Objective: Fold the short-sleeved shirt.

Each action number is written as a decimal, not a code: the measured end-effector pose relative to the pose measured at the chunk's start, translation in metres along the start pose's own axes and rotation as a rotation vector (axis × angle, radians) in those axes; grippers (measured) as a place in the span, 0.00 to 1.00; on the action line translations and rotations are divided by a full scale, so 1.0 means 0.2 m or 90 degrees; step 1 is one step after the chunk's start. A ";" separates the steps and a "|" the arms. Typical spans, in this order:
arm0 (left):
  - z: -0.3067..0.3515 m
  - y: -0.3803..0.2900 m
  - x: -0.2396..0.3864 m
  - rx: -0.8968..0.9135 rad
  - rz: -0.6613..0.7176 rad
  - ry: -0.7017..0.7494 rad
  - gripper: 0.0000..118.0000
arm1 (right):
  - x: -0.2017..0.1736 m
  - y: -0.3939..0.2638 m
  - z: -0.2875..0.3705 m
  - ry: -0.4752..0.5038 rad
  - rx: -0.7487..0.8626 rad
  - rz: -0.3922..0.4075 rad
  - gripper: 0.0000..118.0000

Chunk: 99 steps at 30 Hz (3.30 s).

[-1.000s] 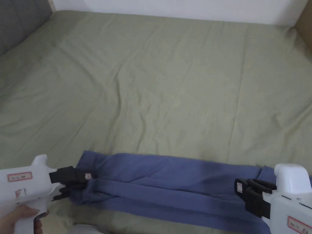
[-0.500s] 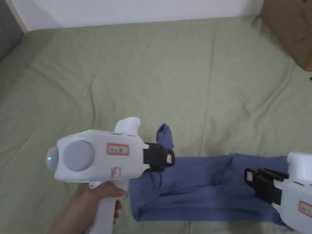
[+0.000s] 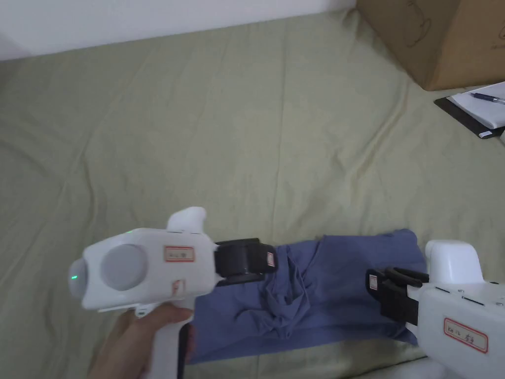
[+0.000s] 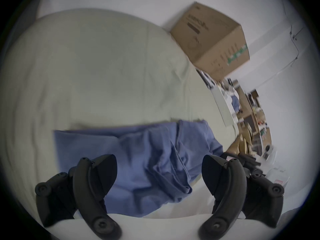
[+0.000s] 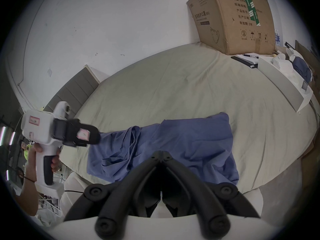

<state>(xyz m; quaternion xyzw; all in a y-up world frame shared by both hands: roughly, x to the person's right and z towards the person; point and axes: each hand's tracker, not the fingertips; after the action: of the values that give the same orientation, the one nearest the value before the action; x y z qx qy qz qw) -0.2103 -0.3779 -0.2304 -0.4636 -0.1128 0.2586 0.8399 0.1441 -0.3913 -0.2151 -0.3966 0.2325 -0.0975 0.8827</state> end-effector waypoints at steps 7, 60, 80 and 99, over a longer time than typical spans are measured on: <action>0.03 -0.07 -0.14 -0.025 0.029 0.082 0.02 | 0.00 -0.02 -0.03 0.013 -0.002 -0.015 0.00; -0.27 -0.14 -0.79 -0.157 0.201 -0.242 0.09 | -0.26 0.00 -0.11 0.016 -0.051 0.057 0.00; 0.58 -0.08 -1.12 -0.039 0.209 -0.060 0.07 | -0.26 0.02 -0.01 0.002 -0.023 0.056 0.00; 0.14 0.20 -0.13 -0.120 0.187 -0.201 0.07 | -0.09 0.01 0.04 0.000 -0.011 0.004 0.00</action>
<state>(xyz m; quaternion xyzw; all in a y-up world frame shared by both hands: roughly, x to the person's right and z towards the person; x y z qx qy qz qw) -0.2563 -0.3543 -0.2481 -0.5053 -0.1975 0.4356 0.7183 0.1329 -0.3792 -0.2057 -0.4031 0.2348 -0.0925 0.8797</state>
